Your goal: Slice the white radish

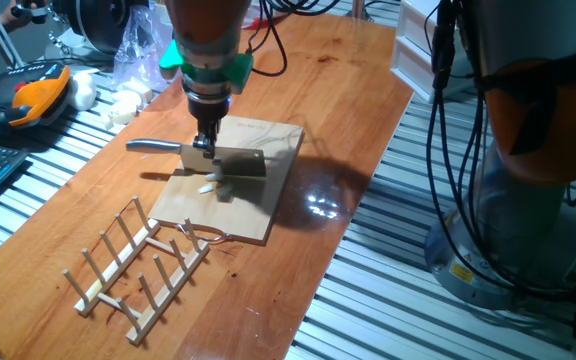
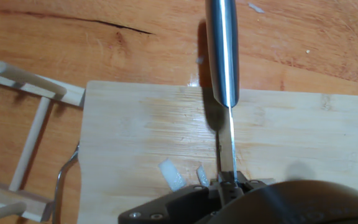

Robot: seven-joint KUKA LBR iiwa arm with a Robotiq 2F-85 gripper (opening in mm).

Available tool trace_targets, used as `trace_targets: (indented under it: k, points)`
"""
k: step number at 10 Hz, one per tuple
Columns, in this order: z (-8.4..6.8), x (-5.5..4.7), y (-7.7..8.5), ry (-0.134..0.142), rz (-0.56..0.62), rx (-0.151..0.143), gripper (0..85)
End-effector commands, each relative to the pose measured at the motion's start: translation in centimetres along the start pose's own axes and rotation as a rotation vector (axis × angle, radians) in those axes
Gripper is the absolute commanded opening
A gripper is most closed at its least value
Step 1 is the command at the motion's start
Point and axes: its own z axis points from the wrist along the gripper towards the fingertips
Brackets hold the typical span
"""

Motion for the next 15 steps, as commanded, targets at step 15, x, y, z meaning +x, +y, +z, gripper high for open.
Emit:
trace_targets:
  k: [15]
  points:
    - [0.2,-0.8,-1.8,0.005,-0.031,-0.012,0.0]
